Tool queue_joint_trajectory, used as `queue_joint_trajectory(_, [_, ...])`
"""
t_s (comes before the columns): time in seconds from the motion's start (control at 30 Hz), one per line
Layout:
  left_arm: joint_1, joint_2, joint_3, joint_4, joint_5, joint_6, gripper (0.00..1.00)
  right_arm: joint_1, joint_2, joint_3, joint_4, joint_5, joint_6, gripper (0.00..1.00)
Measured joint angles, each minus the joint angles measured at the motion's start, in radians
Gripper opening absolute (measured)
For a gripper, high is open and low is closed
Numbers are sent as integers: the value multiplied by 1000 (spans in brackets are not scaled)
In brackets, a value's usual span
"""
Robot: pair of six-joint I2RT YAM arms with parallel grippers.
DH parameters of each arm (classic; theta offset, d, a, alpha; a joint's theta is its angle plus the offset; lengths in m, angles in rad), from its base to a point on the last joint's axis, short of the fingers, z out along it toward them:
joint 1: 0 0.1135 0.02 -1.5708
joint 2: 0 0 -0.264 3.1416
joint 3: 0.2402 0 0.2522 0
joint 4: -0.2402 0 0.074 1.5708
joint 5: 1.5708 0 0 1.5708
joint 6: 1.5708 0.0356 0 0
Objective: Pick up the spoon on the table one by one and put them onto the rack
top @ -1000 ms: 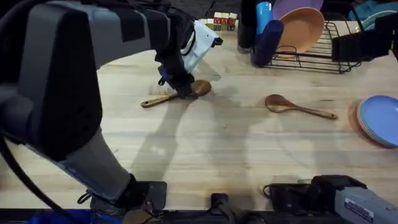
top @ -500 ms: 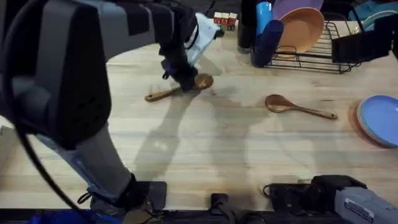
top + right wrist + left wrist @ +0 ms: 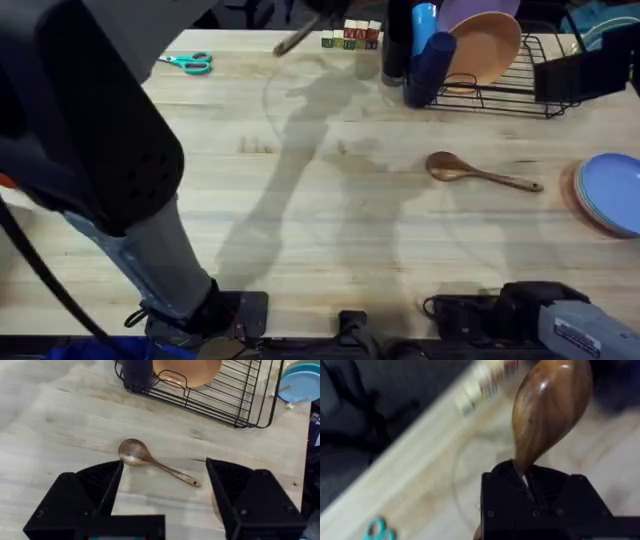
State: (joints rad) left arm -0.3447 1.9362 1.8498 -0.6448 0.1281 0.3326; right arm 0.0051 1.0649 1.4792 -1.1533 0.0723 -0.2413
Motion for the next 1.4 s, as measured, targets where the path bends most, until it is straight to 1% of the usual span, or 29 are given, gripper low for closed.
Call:
queue_joint_trajectory(0.03, [0,0,16,144,55,-79,43,0,0,0,0,3,0,997])
queue_joint_trajectory(0.13, [0,0,17,283,120,-168,43,0,0,0,0,3,0,997])
queue_joint_trajectory(0.23, [-1,0,17,409,168,-238,44,0,0,0,0,3,0,995])
queue_joint_trajectory(0.33, [-6,0,17,494,192,-288,44,0,0,0,0,3,0,996])
queue_joint_trajectory(0.37, [-16,0,17,549,201,-315,44,0,0,0,0,3,0,997])
queue_joint_trajectory(0.4, [-21,0,17,568,203,-321,44,0,0,0,0,3,0,998])
queue_joint_trajectory(0.43, [-39,0,17,641,210,-334,44,0,0,0,0,3,0,998])
queue_joint_trajectory(0.57, [-69,10,17,750,220,-363,44,0,0,0,0,3,0,996])
queue_joint_trajectory(0.67, [-89,38,18,812,221,-397,44,0,0,0,0,3,0,997])
queue_joint_trajectory(0.77, [-104,93,18,870,224,-442,44,0,0,0,0,3,0,997])
queue_joint_trajectory(0.87, [-112,156,18,923,224,-487,44,0,0,0,0,3,0,998])
queue_joint_trajectory(0.97, [-117,207,18,961,224,-513,44,0,0,0,0,3,0,997])
queue_joint_trajectory(1.1, [-122,242,18,971,223,-529,44,0,0,0,0,3,0,998])
queue_joint_trajectory(1.27, [-134,248,18,979,223,-536,44,0,0,0,0,3,0,997])
queue_joint_trajectory(1.4, [-137,281,18,1011,219,-540,44,0,0,0,0,3,0,997])
